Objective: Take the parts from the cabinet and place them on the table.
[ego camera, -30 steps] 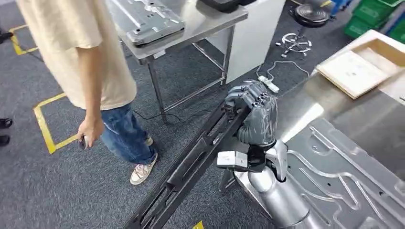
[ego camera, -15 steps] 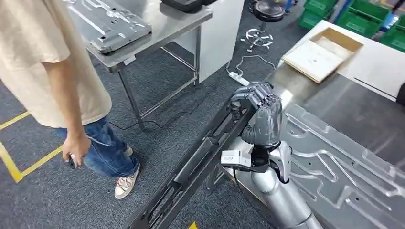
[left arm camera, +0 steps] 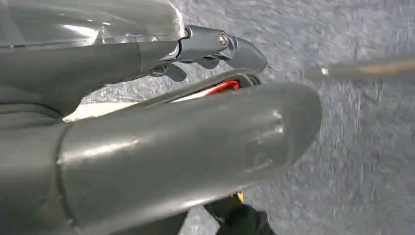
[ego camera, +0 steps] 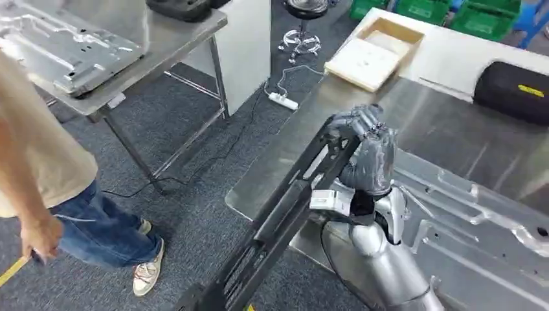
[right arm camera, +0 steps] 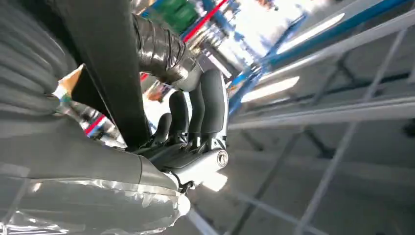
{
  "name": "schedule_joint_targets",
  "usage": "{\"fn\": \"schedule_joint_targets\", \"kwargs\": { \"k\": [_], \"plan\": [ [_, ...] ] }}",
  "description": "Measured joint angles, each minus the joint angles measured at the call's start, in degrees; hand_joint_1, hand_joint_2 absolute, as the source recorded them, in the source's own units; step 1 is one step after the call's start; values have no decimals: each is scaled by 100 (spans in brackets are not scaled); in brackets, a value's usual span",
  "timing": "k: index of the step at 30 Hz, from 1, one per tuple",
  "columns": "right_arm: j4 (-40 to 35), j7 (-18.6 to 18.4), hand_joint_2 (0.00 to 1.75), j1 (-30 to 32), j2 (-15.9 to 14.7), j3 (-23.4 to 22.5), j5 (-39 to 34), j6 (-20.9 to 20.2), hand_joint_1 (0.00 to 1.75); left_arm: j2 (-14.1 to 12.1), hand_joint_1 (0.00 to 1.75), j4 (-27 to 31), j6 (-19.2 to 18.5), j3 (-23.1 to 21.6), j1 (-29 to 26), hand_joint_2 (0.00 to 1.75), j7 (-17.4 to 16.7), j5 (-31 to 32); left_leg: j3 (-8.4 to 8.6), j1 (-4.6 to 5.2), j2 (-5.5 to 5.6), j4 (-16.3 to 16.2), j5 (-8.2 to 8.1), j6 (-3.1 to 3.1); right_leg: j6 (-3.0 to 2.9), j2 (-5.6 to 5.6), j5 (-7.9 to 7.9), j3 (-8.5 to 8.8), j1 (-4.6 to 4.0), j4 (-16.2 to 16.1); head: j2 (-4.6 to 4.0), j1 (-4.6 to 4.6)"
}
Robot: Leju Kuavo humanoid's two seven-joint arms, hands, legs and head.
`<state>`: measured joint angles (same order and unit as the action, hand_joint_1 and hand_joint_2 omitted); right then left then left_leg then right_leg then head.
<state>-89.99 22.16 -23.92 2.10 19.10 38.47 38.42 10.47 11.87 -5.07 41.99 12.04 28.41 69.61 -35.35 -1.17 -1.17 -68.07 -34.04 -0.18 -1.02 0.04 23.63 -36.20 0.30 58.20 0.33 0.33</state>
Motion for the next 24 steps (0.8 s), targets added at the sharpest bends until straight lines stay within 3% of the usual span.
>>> {"fn": "schedule_joint_targets", "kwargs": {
  "k": [1, 2, 3, 5, 6, 7, 8, 11, 12, 14, 15, 16, 17, 18, 19, 20, 21, 22, 23, 24],
  "plan": [
    [15, -20, 175, 16, 0, -38, 0, 0, 175, -2, 0, 0, -2, -2, -37, 0, -2, -4, -246, 0, 53, -464, -173, -12, -13, -92, 9, 2, -5, 6, 0, -2],
    [37, -42, 175, 27, -2, -79, -13, 0, 175, -4, 0, 0, -11, -2, -67, 0, -4, -7, -408, -1, 69, -732, -208, -24, -14, -183, 11, -1, -7, 17, 0, -2],
    [70, -59, 175, 28, -7, -129, -26, -2, 175, -7, 0, 0, -15, -4, -83, 0, -4, -15, -454, -5, 69, -746, -106, -34, -10, -277, 18, -2, -3, 36, 0, -2],
    [146, -96, 175, 25, -22, -242, -59, -11, 175, -9, 0, 0, -16, -9, -83, 0, -4, -46, -223, -30, 103, -101, 413, -51, 31, -464, 53, -2, 22, 102, 0, 0],
    [173, -114, 175, 23, -28, -271, -66, -13, 175, -13, 0, 0, -18, -11, -81, 0, -4, -48, -34, -57, 225, 366, 684, -57, 66, -546, 85, -9, 36, 158, 0, -4],
    [195, -118, 175, 17, -35, -293, -74, -15, 175, -15, 0, 0, -18, -11, -90, 0, -4, -48, 51, -93, 524, 576, 680, -51, 98, -606, 118, -48, 53, 217, 0, 2],
    [216, -120, 175, -6, -44, -317, -77, -28, 175, -18, 0, 0, -18, -13, -99, 0, -7, -48, 98, -94, 613, 724, 623, -43, 139, -690, 141, -118, 25, 311, 0, 0],
    [256, -118, 175, 20, -70, -359, -79, -28, 175, -33, 0, 0, -18, -18, -84, 0, -11, -50, 82, -14, 464, 673, 646, 59, 262, -856, 75, -174, 100, 238, 0, -2],
    [271, -118, 175, 19, -100, -387, -79, -24, 175, -22, 0, 0, -18, -29, -67, 0, -11, -50, 99, -61, 397, 734, 684, 119, 292, -876, 75, -187, 98, 240, 0, -2],
    [302, -122, 175, -29, -122, -444, -85, -13, 175, -26, 0, 4, -18, -48, -52, 0, -11, -61, 134, -45, 270, 785, 710, 169, 321, -248, 248, -302, 46, 525, 0, 15],
    [350, -127, 175, -70, -144, -492, -107, -13, 175, -26, 0, 4, -18, -50, -58, 0, -11, -59, 136, -26, 184, 787, 702, 187, 345, -114, 441, -505, 57, 914, 0, 11],
    [405, -129, 175, -81, -151, -540, -127, -13, 175, -33, 0, 4, -18, -50, -64, 0, -18, -59, 137, -12, 103, 786, 693, 201, 362, -64, 601, -708, 64, 1301, 0, 7],
    [483, -133, 175, -80, -179, -608, -151, -13, 175, -42, 0, 4, -15, -53, -63, 0, -22, -61, 137, -5, 22, 786, 683, 213, 372, -40, 701, -895, 69, 1635, 0, 11],
    [569, -133, 175, -83, -214, -685, -155, -11, 175, -46, 0, 4, -15, -53, -55, 0, -22, -61, 139, -1, -53, 785, 675, 221, 381, -31, 670, -979, 74, 1759, 0, 9],
    [657, -133, 175, -86, -255, -786, -155, -9, 175, -46, 0, 4, -15, -57, -45, 0, -26, -66, 149, 1, -114, 785, 662, 223, 379, -27, 525, -925, 80, 1628, 0, 11],
    [722, -131, 175, -105, -284, -873, -155, -9, 175, -46, 0, 4, -15, -64, -34, 0, -28, -68, 167, 5, -177, 785, 648, 217, 367, -9, 311, -760, 81, 1303, 0, 9],
    [796, -127, 175, -147, -315, -973, -155, -7, 175, -46, 0, 4, -15, -72, -22, 0, -28, -74, 200, 6, -253, 785, 624, 204, 342, 58, 50, -482, 75, 788, 0, 11],
    [855, -127, 175, -194, -341, -1047, -155, -2, 175, -46, 0, 4, -15, -83, -8, 0, -31, -81, 238, 15, -306, 787, 597, 183, 303, 313, -77, -248, 38, 324, 0, 11],
    [907, -129, 175, -253, -352, -1102, -157, 0, 175, -48, 0, 4, -15, -90, -3, 0, -33, -87, 244, 52, -377, 805, 579, 152, 272, 478, 25, -211, -77, 251, 0, 13],
    [975, -133, 175, -283, -358, -1146, -160, 11, 175, -50, 0, 4, -15, -94, 3, 0, -44, -107, 259, 61, -428, 803, 558, 119, 203, 387, -16, -217, -74, 202, 0, 4]
  ]
}}
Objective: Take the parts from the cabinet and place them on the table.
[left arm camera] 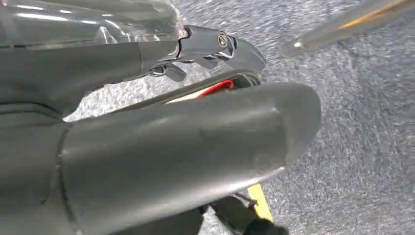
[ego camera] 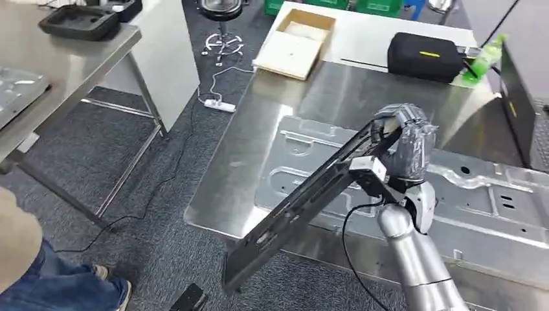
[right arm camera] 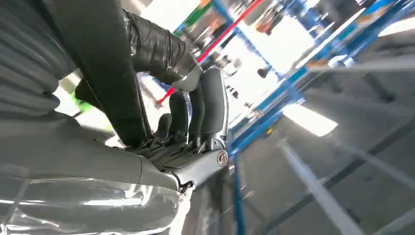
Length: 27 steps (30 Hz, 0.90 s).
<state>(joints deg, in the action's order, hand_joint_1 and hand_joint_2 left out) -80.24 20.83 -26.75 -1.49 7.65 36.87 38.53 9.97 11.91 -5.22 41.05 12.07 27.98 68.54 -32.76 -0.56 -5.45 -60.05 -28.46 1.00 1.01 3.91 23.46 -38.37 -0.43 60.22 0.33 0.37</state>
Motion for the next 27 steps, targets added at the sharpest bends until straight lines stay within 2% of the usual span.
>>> {"fn": "schedule_joint_targets", "kwargs": {
  "k": [3, 4, 5, 6, 7, 8, 9, 10, 11, 12, 13, 14, 15, 16, 18, 19, 20, 21, 22, 23, 24, 25, 26, 27],
  "plan": [
    [177, -33, 175, -13, -59, -118, -15, 15, 175, 0, 0, 0, 0, -2, -8, 0, -20, -20, 131, 7, -191, 87, -32, -86, -77, -212, 20, 22, -16, -35, 0, 4],
    [232, -37, 175, -9, -92, -157, -31, 20, 175, 2, 0, 0, 0, -7, -2, 0, -20, -24, 128, 1, -120, 75, -97, -133, -128, -261, -7, 102, 49, -99, 0, 0],
    [284, -33, 175, -37, -105, -212, -59, 28, 175, 0, 0, 0, -2, -9, -1, 0, -20, -28, 110, -27, 154, -37, -176, -135, -138, -321, -5, 131, 48, -126, 0, 2],
    [387, -15, 175, -101, -144, -273, -83, 33, 175, 0, 0, 0, 0, -9, -6, 0, -20, -55, -41, -24, 344, -338, -344, -121, -159, -369, 1, 136, 44, -126, 0, -9],
    [507, 4, 175, -148, -157, -313, -94, 41, 175, 0, 0, 0, 0, -9, -24, 0, -22, -55, -293, -20, 433, -812, -550, -111, -210, -444, 3, 138, 39, -124, 0, -4],
    [610, 7, 175, -152, -162, -350, -103, 46, 175, 0, 0, 0, -2, -9, -52, 0, -28, -55, -535, -16, 473, -1240, -685, -104, -222, -527, 7, 144, 23, -124, 0, -4],
    [689, 4, 175, -142, -164, -378, -103, 48, 175, -2, 0, 0, -2, -9, -82, 0, -33, -57, -715, -15, 486, -1514, -703, -94, -232, -622, 14, 148, 12, -116, 0, -4],
    [767, 4, 175, -134, -171, -409, -103, 48, 175, -2, 0, 0, -2, -9, -98, 0, -35, -57, -773, -14, 490, -1521, -583, -80, -234, -718, 15, 150, 6, -106, 0, -4],
    [833, 4, 175, -133, -179, -439, -98, 55, 175, -2, 0, 0, -2, -9, -99, 0, -37, -61, -722, -13, 500, -1286, -341, -59, -235, -815, 21, 152, 5, -92, 0, -7],
    [907, 4, 175, -138, -199, -502, -96, 57, 175, -4, 0, 0, 0, -9, -90, 0, -37, -63, -596, -11, 534, -907, -61, -33, -232, -900, 28, 154, 5, -75, 0, -7],
    [951, 4, 175, -148, -199, -538, -96, 57, 175, -7, 0, 0, 0, -9, -77, 0, -37, -68, -429, -5, 687, -450, 231, 3, -217, -976, 42, 152, 10, -50, 0, -7],
    [1008, 4, 175, -159, -199, -575, -96, 59, 175, -15, 0, 0, 0, -9, -75, 0, -37, -70, -355, -20, 1001, -189, 297, 54, -202, -1028, 57, 129, 41, -30, 0, 0],
    [1062, -4, 175, -190, -201, -601, -96, 68, 175, -24, 0, 0, 0, -9, -72, 0, -37, -70, -238, -36, 1038, -12, 244, 44, -169, -1119, 71, 86, 24, 19, 0, -4],
    [1101, -4, 175, -189, -221, -638, -96, 70, 175, -24, 0, 0, -2, -9, -73, 0, -50, -72, -248, -1, 980, -32, 233, 27, -122, -1179, 46, 67, 80, -4, 0, -7],
    [1172, -24, 175, -178, -269, -710, -98, 65, 175, -24, 0, 0, 2, -11, -74, 0, -55, -72, -211, 49, 861, 20, 241, 65, -36, -1314, 17, 60, 123, -48, 0, -7],
    [1213, -41, 175, -180, -280, -750, -103, 61, 175, -17, 0, 0, 9, -15, -55, 0, -52, -72, -151, -25, 791, 136, 301, 119, 0, -1333, 25, 54, 101, -47, 0, -7],
    [1255, -68, 175, -184, -284, -789, -136, 41, 175, -15, 0, 0, 9, -22, -30, 0, -50, -74, -105, -8, 739, 206, 326, 134, 8, -958, 79, 36, 73, 42, 0, 2],
    [1305, -101, 175, -232, -304, -824, -175, 2, 175, -13, 0, 0, 0, -30, -20, 0, -48, -74, -76, 1, 692, 242, 337, 165, 41, -677, 247, -86, 76, 285, 0, 11],
    [1385, -124, 175, -267, -308, -856, -249, -71, 175, -13, 0, 0, -17, -37, -25, 0, -35, -81, -68, 11, 644, 248, 335, 176, 73, -560, 438, -273, 100, 660, 0, 15],
    [1454, -158, 175, -270, -310, -887, -352, -195, 175, -15, 0, 0, -37, -39, -37, 0, -33, -83, -65, 10, 603, 247, 329, 173, 103, -497, 602, -472, 126, 1057, 0, 11],
    [1552, -199, 175, -271, -313, -935, -501, -357, 175, -26, 0, 0, -59, -39, -52, 0, -17, -94, -64, 7, 556, 246, 317, 170, 131, -455, 692, -639, 161, 1361, 0, 18],
    [1648, -241, 175, -272, -315, -977, -683, -534, 175, -28, 0, 0, -72, -39, -61, 0, 5, -107, -63, -1, 525, 243, 306, 161, 158, -427, 642, -684, 204, 1424, 0, 13],
    [1746, -271, 175, -294, -326, -1018, -876, -694, 175, -28, 0, 0, -79, -48, -64, 0, 33, -111, -62, -6, 503, 235, 295, 146, 181, -413, 493, -600, 238, 1252, 0, 13],
    [1843, -286, 175, -348, -330, -1051, -1032, -807, 175, -28, 0, 0, -98, -59, -63, 0, 44, -116, -56, -11, 484, 225, 280, 124, 200, -395, 277, -417, 265, 897, 0, 13]
  ]
}}
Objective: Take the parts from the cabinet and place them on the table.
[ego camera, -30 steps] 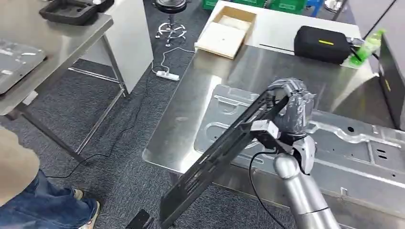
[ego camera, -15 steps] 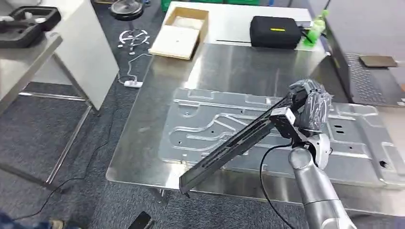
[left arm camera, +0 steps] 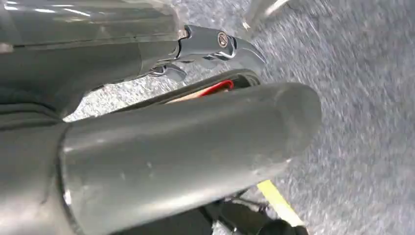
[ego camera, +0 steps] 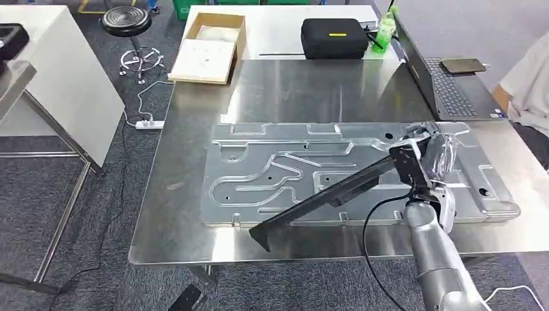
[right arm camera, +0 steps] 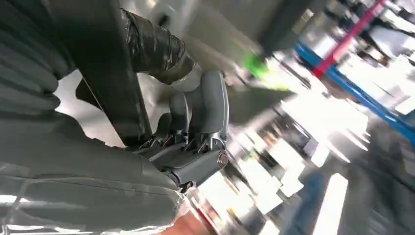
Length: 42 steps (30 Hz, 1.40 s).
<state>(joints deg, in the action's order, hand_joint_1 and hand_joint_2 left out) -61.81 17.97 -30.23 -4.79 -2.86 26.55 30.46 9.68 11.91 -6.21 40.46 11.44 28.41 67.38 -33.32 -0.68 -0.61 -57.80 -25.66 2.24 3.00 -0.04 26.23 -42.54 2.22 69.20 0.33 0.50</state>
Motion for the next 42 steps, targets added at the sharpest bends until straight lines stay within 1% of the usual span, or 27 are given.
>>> {"fn": "schedule_joint_targets", "kwargs": {
  "k": [1, 2, 3, 5, 6, 8, 9, 10, 12, 13, 14, 17, 18, 19, 22, 24, 26, 28, 30, 31, 32, 33, 34, 35, 38, 40, 42],
  "plan": [
    [94, -4, 175, -78, -2, -44, -125, -79, 175, 0, 0, 0, -31, -9, 2, 0, 15, 0, 9, -8, -15, -22, -20, -29, 17, 24, -227, 252, 25, -469, 0, 0],
    [203, -4, 175, -175, -18, -85, -238, -142, 175, 0, 0, 0, -41, -17, 5, 0, 31, -7, 12, -8, -35, -47, -54, -72, 37, 85, -293, 471, 38, -933, 0, 0],
    [296, -4, 175, -250, -26, -111, -286, -181, 175, -9, 0, 0, -41, -24, 16, 0, 39, -9, -13, 31, -41, -71, -73, -111, 3, 84, -235, 525, -49, -973, 0, 2],
    [401, -4, 175, -310, -52, -155, -321, -188, 175, -13, 0, 0, -46, -33, 6, 0, 41, -9, 11, 10, -46, -58, -82, -174, -107, 54, -230, 511, -69, -966, 0, -4],
    [444, -4, 175, -321, -59, -166, -340, -190, 0, -13, 0, 0, -48, -35, 6, 175, 39, -9, 24, 8, -52, -39, -82, -203, -136, 48, -218, 510, -92, -959, 0, -4],
    [506, -9, 175, -401, -63, -181, -443, -205, 0, -13, 0, 0, -61, -37, 12, 175, 39, -4, 19, -43, -51, -124, -191, -272, -242, 22, -222, 570, -73, -998, 0, -4],
    [537, -13, 175, -475, -66, -190, -500, -216, 0, -13, 0, 0, -70, -42, 14, 175, 37, 2, -68, -40, -23, -358, -319, -263, -288, 16, -208, 590, -83, -999, 0, -2],
    [603, -31, 175, -545, -72, -214, -561, -236, 0, -15, 0, 0, -79, -48, 12, 0, 24, 2, -266, -41, -8, -754, -501, -250, -335, 12, -200, 602, -100, -998, 0, -7],
    [763, -70, 175, -646, -101, -264, -657, -240, 0, -22, 0, 0, -85, -48, -9, 0, -11, -26, -794, -27, 7, -1719, -828, -229, -372, -1, -179, 628, -150, -996, 0, -4],
    [822, -76, 175, -681, -123, -293, -670, -242, 0, -22, 0, 0, -101, -48, -21, 0, -11, -54, -938, -22, 8, -1918, -814, -214, -385, -6, -170, 640, -174, -993, 0, -7],
    [918, -83, 175, -742, -160, -321, -673, -242, 0, -24, 0, 0, -96, -48, -32, 0, -20, -59, -949, -16, 10, -1842, -672, -189, -395, -22, -162, 653, -192, -989, 0, -4],
    [1158, -131, 175, -1020, -253, -352, -662, -277, 0, -41, 0, 0, -15, -48, -28, 0, -66, -41, -435, 44, 26, -596, 84, -71, -388, -82, -129, 674, -202, -948, 0, -4],
    [1233, -138, 175, -1105, -278, -361, -657, -288, 0, -61, 0, 0, -6, -48, -23, 0, -72, -41, -319, 78, 51, -300, 94, -27, -368, -94, -115, 665, -219, -932, 0, -2],
    [1318, -155, 175, -1170, -311, -376, -653, -292, 0, -63, 0, 0, -4, -48, -14, 0, -77, -41, -248, 72, 43, -181, 66, -57, -335, -118, -106, 641, -232, -913, 0, 0],
    [1433, -179, 175, -1227, -374, -400, -627, -279, 0, -72, 0, 0, 2, -46, -20, 0, -83, -41, -242, 98, 49, -150, 99, -15, -236, -115, -129, 650, -202, -952, 0, -7],
    [1503, -192, 175, -1306, -439, -402, -518, -258, 0, -66, 0, 0, 15, -48, -5, 0, -81, -41, -170, 58, 34, -16, 173, 47, -187, -72, 17, 592, -167, -771, 0, 0],
    [1614, -234, 175, -1446, -505, -402, -437, -251, 0, -64, 0, 0, 15, -48, 2, 0, -79, -33, -173, 61, 27, -12, 181, 62, -131, -66, 430, 239, -148, -30, 0, 7],
    [1711, -359, 175, -1494, -553, -402, -320, -330, 0, -66, 0, 0, 13, -50, -13, 0, -81, -24, -175, 55, 22, -15, 177, 63, -72, -60, 624, -88, -108, 608, 0, 4],
    [1880, -661, 175, -1617, -636, -400, -128, -772, 0, -63, 0, 0, 9, -57, -22, 0, -81, -24, -174, 41, 25, -32, 162, 41, -13, -40, 320, 16, -35, 328, 0, 2],
    [1971, -805, 0, -1719, -679, -393, -87, -1153, 0, -59, 0, 0, -8, -59, -23, 0, -79, -24, -174, 29, 25, -53, 146, 17, 15, -18, 95, 208, -8, -61, 0, 2],
    [2075, -981, 0, -1864, -732, -380, -67, -1622, 0, -59, 0, 0, -26, -63, -21, 0, -77, -22, -175, 18, 24, -85, 122, -19, 48, 9, -136, 445, 25, -532, 0, 2],
    [2216, -1115, 0, -2037, -787, -343, -61, -2161, 0, -59, 0, 0, -37, -72, -19, 0, -74, -22, -188, 25, 17, -113, 96, -64, 85, 36, -128, 581, 45, -849, 0, 4],
    [2422, -1275, 0, -2298, -873, -278, -61, -2931, 0, -66, 0, 0, -54, -85, -8, 0, -70, -24, -221, 61, 14, -169, 79, -102, 5, 6, -117, 588, -25, -911, 0, 3],
    [2597, -1371, 0, -2487, -973, -205, -74, -3486, 0, -68, 0, 0, -79, -92, -7, 0, -68, -24, -231, 67, 15, -138, 91, -129, -65, 7, -109, 576, -22, -881, 0, -7],
    [2920, -1489, 0, -2855, -1218, -87, -268, -4363, 0, -66, 0, 0, -105, -96, -40, 0, -61, -22, -227, 29, 23, -145, 74, -204, -191, 19, -117, 586, -49, -893, 0, 0],
    [3071, -1526, 0, -3109, -1294, -54, -402, -4706, 0, -66, 0, 0, -111, -98, -54, 0, -63, -24, -392, 12, 27, -549, -200, -221, -283, 28, -116, 605, -63, -907, 0, -4],
    [3215, -1565, 0, -3316, -1377, 0, -465, -4926, 0, -66, 0, 0, -114, -101, -61, 0, -63, -26, -817, 12, 27, -1457, -615, -203, -333, 19, -103, 616, -112, -906, 0, -4]
  ]
}}
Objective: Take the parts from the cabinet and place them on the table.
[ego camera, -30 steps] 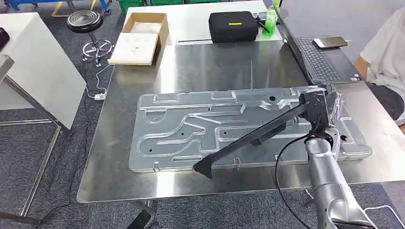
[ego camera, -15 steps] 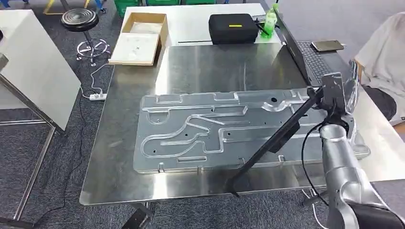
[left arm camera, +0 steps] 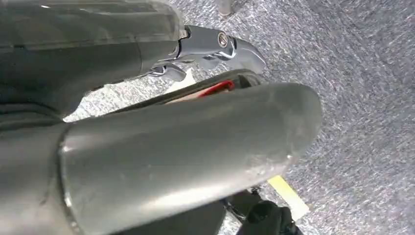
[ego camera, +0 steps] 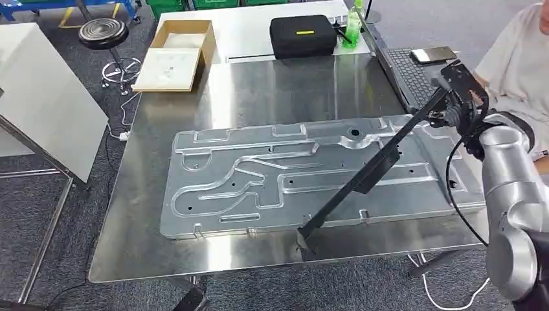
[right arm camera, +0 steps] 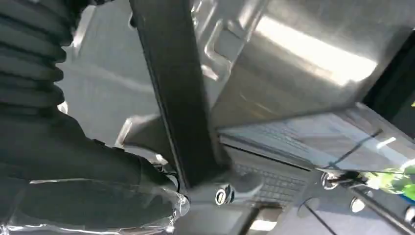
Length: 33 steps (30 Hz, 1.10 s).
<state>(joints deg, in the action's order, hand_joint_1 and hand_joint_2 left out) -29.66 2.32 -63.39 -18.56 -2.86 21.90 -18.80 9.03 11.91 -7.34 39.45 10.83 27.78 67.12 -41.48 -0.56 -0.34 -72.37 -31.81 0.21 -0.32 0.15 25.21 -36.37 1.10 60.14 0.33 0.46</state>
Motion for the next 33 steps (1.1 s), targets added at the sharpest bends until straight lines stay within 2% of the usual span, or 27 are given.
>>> {"fn": "schedule_joint_targets", "kwargs": {
  "k": [1, 2, 3, 6, 7, 8, 10, 11, 12, 13, 14, 15, 16, 17, 18, 19, 21, 22, 23, 25, 26, 27, 28, 29, 31, 32, 33],
  "plan": [
    [48, -9, 0, -52, -46, 13, -20, -41, 0, 0, 0, 0, 0, 0, -15, 0, -2, 0, -177, 2, 1, -356, -104, 17, -17, -4, 8, 5, -34, 2, 0, 0],
    [101, -17, 0, -86, -52, 37, -35, -87, 0, 0, 0, 0, 0, 0, -36, 0, -7, -2, -263, 6, 0, -509, -93, 31, -32, -13, 18, 16, -62, 6, 0, 0],
    [149, -31, 0, -117, -81, 63, -50, -111, 0, 0, 0, 0, 0, 0, -57, 0, -11, -9, -218, 18, 3, -382, 57, 65, -45, -25, 27, 26, -86, 9, 0, 0],
    [247, -46, 0, -204, -131, 144, -140, -192, 0, -2, 0, 0, 7, 0, -53, 0, -11, -13, 408, 112, 17, 1002, 784, 216, -44, -59, 57, 62, -102, 25, 0, 0],
    [275, -44, 0, -223, -138, 155, -146, -205, 0, -7, 0, 0, 7, 0, -45, 0, -13, -15, 509, 150, 29, 1136, 706, 249, -26, -61, 63, 47, -129, 23, 0, 2],
    [317, -50, 0, -230, -166, 175, -148, -205, 0, -7, 0, 0, 11, -2, -42, 0, -13, -15, 524, 148, 28, 1257, 700, 233, -9, -64, 56, 27, -114, 28, 0, 0],
    [367, 9, 0, -225, -199, 210, -168, -150, 0, -7, 0, 0, 17, -4, -64, 0, -15, -15, 524, 164, 32, 1269, 715, 246, 53, -61, 24, 29, -80, -24, 0, -2],
    [376, 145, 0, -219, -205, 223, -214, -31, 0, -7, 0, 0, 26, -4, -62, 0, -15, -17, 552, 157, 30, 1351, 755, 275, 85, -64, 23, 34, -95, -31, 0, 2],
    [352, 333, 0, -185, -210, 225, -238, 139, 0, 2, 0, 0, 37, -4, -59, 0, -15, -31, 604, 116, 12, 1432, 803, 289, 101, -50, 71, 15, -61, 13, 0, -2],
    [299, 572, 0, -129, -208, 225, -269, 351, 0, 7, 0, 0, 46, -7, -49, 0, -13, -39, 634, 115, 21, 1477, 817, 303, 133, -47, 166, -30, -70, 140, 0, 7],
    [229, 805, 0, -66, -192, 225, -315, 556, 0, 15, 0, 0, 68, -7, -44, 0, -7, -44, 649, 109, 23, 1487, 823, 314, 170, -48, 345, -175, -61, 448, 0, 0],
    [161, 989, 0, 28, -164, 225, -363, 656, 0, 15, 0, 0, 77, -7, -48, 0, -4, -50, 653, 106, 23, 1486, 820, 316, 207, -47, 549, -407, -41, 912, 0, 7],
    [85, 1082, 0, 156, -138, 234, -424, 577, 0, 15, 0, 0, 81, -7, -60, 0, 0, -52, 662, 101, 22, 1484, 814, 316, 237, -45, 660, -608, -16, 1279, 0, 2],
    [-2, 1097, 0, 299, -125, 260, -504, 400, 0, 15, 0, 0, 81, -7, -76, 0, 2, -57, 667, 88, 21, 1482, 803, 315, 259, -44, 668, -747, 14, 1499, 0, 2],
    [-40, 1084, 0, 404, -122, 289, -549, 249, 0, 15, 0, 0, 81, -7, -89, 0, 2, -59, 670, 75, 21, 1474, 795, 307, 285, -41, 550, -759, 46, 1449, 0, 2],
    [-68, 1025, 0, 452, -127, 330, -619, -34, 0, 15, 0, 0, 79, -7, -104, 0, 9, -59, 669, 59, 22, 1449, 775, 281, 314, -35, 316, -643, 84, 1149, 0, 2],
    [-79, 958, 0, 457, -177, 422, -712, -388, 0, 15, 0, 0, 72, -7, -114, 0, 24, -57, 662, 28, 24, 1364, 713, 205, 391, 6, -162, -190, 154, 228, 0, 2],
    [-81, 951, 0, 449, -192, 428, -748, -424, 0, 9, 0, 0, 72, -7, -115, 0, 28, -57, 642, 40, 34, 1339, 684, 165, 406, 5, -33, -98, 131, 76, 0, 7],
    [-92, 940, 0, 437, -216, 437, -756, -463, 0, 4, 0, 0, 72, -7, -113, 0, 35, -57, 622, 58, 45, 1276, 657, 124, 302, -40, -75, -98, 84, 11, 0, -9],
    [-99, 911, 0, 441, -254, 466, -767, -516, 0, 2, 0, 0, 72, -7, -131, 0, 42, -57, 628, 46, 46, 1314, 667, 76, 210, -32, -64, -101, 60, 33, 0, -4],
    [-99, 849, 0, 419, -264, 491, -771, -674, 0, 2, 0, 0, 72, -7, -140, 0, 39, -57, 636, 26, 41, 1311, 658, 45, 160, -39, -74, -107, 49, 27, 0, 0],
    [-94, 783, 0, 378, -286, 540, -780, -832, 0, 2, 0, 0, 70, -7, -138, 0, 42, -57, 612, 13, 41, 1289, 618, 8, 103, -42, -89, -97, 60, 5, 0, -4],
    [-79, 754, 0, 324, -328, 614, -820, -922, 0, 2, 0, 0, 61, -7, -133, 0, 46, -55, 563, 9, 41, 1120, 488, -4, 71, -44, -91, -92, 54, 2, 0, -2],
    [-61, 748, 175, 269, -356, 662, -877, -904, 0, 2, 0, 0, 59, -7, -131, 0, 48, -57, 422, 9, 42, 800, 296, -4, 44, -45, -90, -93, 44, 2, 0, -4],
    [-29, 745, 175, 209, -387, 706, -1003, -758, 0, 2, 0, 0, 46, -9, -146, 0, 52, -55, -14, 10, 41, -123, -101, 18, 0, -42, -86, -94, -7, 4, 0, 0],
    [-18, 739, 175, 206, -385, 708, -1042, -695, 0, 2, 0, 0, 35, -9, -158, 0, 55, -50, -145, 12, 41, -389, -158, 38, -16, -43, -85, -93, -38, 5, 0, -4],
    [-7, 728, 175, 206, -385, 725, -1068, -647, 0, 2, 0, 0, 26, -9, -165, 0, 59, -48, -169, 27, 43, -417, -103, 68, -24, -47, -84, -92, -64, 7, 0, 0]
  ]
}}
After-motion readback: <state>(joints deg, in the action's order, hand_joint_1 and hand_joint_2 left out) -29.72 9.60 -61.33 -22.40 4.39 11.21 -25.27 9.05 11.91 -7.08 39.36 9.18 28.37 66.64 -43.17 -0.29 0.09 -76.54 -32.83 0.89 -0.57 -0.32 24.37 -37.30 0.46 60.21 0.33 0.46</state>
